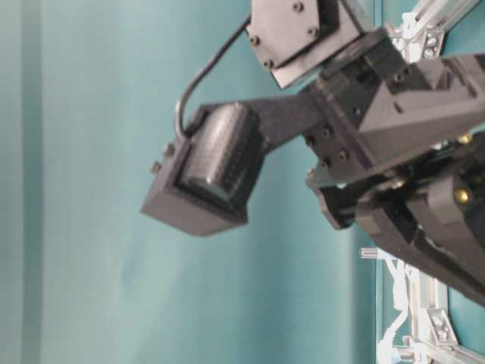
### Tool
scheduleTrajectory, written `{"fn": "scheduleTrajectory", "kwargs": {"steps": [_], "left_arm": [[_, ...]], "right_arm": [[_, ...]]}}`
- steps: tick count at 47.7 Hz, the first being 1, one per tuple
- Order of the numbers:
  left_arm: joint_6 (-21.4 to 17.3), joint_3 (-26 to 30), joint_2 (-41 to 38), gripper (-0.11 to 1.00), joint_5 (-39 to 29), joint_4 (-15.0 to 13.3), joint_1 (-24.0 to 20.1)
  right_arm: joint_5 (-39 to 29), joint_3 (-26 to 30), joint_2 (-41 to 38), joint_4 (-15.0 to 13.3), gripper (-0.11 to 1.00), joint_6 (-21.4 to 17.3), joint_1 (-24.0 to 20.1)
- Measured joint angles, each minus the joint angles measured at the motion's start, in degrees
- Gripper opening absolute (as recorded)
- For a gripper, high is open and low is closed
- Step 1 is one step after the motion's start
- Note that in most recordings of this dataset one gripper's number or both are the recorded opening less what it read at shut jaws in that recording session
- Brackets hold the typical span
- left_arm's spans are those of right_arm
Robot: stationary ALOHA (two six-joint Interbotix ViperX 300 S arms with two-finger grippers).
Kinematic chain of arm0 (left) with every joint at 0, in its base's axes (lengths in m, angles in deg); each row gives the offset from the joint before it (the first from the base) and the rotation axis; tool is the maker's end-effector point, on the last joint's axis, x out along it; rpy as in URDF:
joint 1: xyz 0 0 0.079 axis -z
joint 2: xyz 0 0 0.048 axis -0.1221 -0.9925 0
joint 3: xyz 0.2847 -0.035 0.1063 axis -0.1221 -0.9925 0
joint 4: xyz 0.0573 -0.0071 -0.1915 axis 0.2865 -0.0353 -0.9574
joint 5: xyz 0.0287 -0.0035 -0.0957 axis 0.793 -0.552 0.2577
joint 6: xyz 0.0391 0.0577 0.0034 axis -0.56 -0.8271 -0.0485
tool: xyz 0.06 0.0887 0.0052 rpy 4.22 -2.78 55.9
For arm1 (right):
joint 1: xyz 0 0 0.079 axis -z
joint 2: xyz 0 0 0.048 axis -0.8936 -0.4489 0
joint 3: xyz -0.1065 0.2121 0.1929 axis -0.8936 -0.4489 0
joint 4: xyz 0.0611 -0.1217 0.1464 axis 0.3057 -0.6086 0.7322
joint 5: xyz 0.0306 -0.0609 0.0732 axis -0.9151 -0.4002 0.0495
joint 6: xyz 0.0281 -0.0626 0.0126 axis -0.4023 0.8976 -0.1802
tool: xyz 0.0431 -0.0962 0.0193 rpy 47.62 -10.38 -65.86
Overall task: Insert the wire through the string loop located on the left side.
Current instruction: 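Push the USB plug through the black zip-tie loop with the right gripper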
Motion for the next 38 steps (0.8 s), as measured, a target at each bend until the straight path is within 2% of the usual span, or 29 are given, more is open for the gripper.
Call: {"fn": "scheduleTrajectory", "kwargs": {"steps": [38], "left_arm": [[0.0, -0.26, 1.49, 0.81, -0.18, 0.0, 0.0]], "right_arm": [[-0.7, 5.27, -3.96, 0.0, 0.1, -0.18, 1.14]]}}
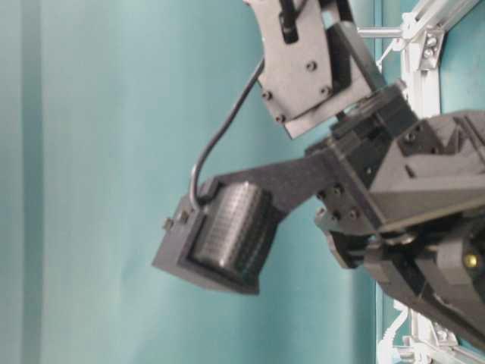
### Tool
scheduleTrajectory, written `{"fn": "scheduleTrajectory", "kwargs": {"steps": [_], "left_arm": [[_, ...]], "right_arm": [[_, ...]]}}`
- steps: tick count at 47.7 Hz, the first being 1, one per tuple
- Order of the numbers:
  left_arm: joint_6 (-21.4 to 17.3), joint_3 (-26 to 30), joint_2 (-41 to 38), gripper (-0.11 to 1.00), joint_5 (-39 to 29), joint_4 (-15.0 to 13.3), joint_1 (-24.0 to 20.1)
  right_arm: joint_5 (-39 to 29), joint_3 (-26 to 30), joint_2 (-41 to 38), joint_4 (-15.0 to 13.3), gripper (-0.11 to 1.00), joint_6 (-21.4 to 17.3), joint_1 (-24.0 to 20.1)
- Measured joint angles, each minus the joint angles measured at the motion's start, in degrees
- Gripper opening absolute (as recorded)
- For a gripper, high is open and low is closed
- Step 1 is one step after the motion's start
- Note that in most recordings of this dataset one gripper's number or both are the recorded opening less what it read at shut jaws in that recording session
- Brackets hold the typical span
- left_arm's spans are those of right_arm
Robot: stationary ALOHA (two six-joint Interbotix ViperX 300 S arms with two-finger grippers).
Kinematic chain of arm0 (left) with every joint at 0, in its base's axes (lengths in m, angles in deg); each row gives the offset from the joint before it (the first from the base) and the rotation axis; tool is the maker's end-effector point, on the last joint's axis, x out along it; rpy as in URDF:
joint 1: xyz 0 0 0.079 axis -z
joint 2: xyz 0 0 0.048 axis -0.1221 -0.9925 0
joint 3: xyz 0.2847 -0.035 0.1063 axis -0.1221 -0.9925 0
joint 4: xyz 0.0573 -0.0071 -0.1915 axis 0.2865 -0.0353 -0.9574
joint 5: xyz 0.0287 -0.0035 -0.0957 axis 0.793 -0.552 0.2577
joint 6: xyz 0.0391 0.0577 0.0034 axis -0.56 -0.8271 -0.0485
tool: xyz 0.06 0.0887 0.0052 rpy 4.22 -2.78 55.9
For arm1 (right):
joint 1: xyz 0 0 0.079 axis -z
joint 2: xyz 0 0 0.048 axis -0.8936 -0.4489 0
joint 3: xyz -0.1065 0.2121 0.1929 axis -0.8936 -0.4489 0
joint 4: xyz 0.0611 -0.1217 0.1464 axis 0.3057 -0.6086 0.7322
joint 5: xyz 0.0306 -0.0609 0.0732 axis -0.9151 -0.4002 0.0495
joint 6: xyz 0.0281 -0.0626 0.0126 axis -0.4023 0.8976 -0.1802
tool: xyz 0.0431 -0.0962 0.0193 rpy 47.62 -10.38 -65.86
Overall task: Insert the wire through the string loop located on the left side.
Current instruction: 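Push the USB plug through the black zip-tie loop with the right gripper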
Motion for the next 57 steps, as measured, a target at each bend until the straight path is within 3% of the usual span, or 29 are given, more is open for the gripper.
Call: {"fn": "scheduleTrajectory", "kwargs": {"steps": [57], "left_arm": [[0.0, -0.09, 0.09, 0.81, -0.44, 0.0, 1.58]], "right_arm": [[-0.09, 1.93, -1.23, 0.09, 0.1, 0.0, 0.35]]}}
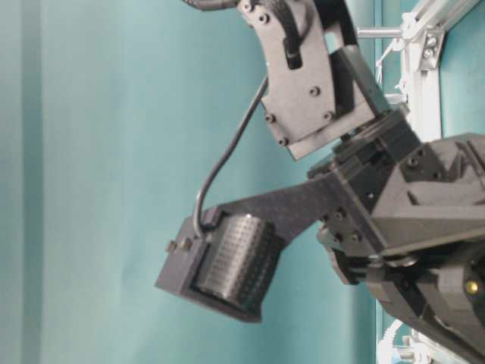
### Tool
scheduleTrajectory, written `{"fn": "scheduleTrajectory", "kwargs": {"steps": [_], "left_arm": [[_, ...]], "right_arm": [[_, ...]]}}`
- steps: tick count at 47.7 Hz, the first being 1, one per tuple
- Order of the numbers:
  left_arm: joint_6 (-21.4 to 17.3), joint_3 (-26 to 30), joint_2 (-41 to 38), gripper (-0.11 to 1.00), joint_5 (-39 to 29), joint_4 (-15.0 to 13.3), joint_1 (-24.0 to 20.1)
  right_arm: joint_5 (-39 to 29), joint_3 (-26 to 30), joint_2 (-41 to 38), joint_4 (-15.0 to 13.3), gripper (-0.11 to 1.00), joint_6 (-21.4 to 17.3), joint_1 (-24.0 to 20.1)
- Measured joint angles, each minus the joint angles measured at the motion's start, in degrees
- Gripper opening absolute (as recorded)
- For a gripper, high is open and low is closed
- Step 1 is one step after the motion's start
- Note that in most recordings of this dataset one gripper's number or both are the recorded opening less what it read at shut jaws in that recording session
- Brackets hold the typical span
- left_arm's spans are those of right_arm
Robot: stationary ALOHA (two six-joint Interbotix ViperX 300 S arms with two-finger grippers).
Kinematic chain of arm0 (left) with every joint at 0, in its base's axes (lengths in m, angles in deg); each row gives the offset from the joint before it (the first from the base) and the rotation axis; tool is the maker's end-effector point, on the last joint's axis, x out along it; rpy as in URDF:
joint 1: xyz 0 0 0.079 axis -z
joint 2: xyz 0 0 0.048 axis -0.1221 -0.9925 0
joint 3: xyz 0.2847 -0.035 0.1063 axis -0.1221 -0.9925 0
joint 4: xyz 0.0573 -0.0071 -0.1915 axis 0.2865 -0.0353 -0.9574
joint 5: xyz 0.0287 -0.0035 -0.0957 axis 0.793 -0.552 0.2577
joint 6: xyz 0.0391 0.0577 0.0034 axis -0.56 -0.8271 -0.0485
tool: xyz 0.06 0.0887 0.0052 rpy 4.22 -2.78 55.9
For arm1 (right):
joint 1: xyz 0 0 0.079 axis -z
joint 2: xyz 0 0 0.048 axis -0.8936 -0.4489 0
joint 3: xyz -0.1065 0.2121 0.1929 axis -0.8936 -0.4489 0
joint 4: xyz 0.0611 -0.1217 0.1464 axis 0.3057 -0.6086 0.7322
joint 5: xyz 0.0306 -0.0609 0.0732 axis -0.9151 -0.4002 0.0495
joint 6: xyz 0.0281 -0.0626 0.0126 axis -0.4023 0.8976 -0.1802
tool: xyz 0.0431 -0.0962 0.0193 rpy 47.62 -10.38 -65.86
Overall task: Insert the wire through the string loop located on the left side.
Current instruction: 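Push the USB plug through the black zip-tie loop with the right gripper, then move the left gripper to the plug and grasp it beyond the loop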
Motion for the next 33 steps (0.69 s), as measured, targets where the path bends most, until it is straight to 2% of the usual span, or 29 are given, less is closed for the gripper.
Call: {"fn": "scheduleTrajectory", "kwargs": {"steps": [16, 33], "left_arm": [[0.09, 0.97, -1.76, 0.81, -0.26, -0.09, 1.05], [0.09, 4.48, -9.32, 0.82, 0.18, 0.0, 2.29]], "right_arm": [[0.0, 0.0, 0.0, -0.09, 0.1, 0.18, 0.0], [0.0, 0.0, 0.0, -0.35, 0.1, 0.18, 0.0]]}}
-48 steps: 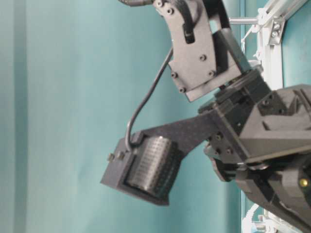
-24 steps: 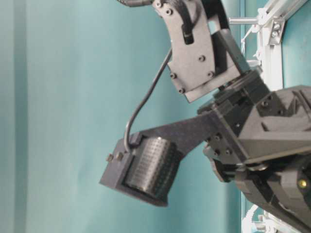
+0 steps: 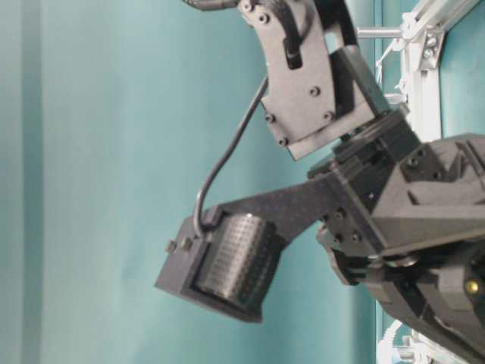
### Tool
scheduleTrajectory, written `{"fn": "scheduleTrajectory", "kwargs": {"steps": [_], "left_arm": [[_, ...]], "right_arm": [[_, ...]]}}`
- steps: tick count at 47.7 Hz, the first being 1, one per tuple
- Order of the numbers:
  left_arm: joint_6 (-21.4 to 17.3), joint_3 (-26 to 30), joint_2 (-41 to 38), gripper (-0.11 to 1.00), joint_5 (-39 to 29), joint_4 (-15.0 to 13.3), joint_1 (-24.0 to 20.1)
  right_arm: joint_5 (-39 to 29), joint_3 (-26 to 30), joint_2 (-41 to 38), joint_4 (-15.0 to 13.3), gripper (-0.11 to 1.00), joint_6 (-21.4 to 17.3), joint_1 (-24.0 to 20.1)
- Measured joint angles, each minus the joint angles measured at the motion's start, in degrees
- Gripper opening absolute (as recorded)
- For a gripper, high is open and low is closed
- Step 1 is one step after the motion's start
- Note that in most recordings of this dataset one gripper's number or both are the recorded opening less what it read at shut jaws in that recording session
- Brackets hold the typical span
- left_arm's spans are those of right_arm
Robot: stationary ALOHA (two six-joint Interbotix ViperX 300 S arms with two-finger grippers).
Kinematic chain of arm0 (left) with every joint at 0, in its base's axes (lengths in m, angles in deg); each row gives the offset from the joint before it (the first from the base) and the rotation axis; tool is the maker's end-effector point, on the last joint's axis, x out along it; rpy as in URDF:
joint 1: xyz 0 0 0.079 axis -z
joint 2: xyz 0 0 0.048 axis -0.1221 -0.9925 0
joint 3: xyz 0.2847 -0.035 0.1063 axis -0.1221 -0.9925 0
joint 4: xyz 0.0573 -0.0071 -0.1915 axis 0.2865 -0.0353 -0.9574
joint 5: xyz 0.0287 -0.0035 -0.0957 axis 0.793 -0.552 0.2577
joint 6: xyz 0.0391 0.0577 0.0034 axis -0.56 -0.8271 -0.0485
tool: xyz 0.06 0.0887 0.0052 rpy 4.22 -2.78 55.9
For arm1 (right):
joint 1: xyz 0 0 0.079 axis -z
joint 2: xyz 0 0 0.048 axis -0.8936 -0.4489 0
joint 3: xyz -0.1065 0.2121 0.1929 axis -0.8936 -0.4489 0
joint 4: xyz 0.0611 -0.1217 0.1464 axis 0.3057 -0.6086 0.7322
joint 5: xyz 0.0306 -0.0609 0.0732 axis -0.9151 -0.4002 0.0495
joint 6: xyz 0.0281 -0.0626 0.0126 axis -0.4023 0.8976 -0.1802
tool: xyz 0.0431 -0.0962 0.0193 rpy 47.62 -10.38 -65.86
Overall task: Insert the wire through the string loop located on the left side.
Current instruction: 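Move the left gripper to the plug and grasp it beyond the loop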
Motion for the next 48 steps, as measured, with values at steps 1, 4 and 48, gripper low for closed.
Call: {"fn": "scheduleTrajectory", "kwargs": {"steps": [1, 4, 48], "left_arm": [[0.0, 0.18, -0.53, 0.82, 0.0, 0.0, 0.18], [0.0, 0.88, -1.85, 0.82, 0.0, -0.09, 0.53], [0.0, 10.02, -17.84, 0.88, 2.81, -0.09, 2.37]], "right_arm": [[0.0, 0.0, 0.0, -0.09, 0.1, 0.0, 0.0], [0.0, 0.0, 0.09, -0.18, 0.1, 0.0, 0.0], [0.0, 0.0, 0.0, -0.79, 0.1, 0.0, 0.26]]}}
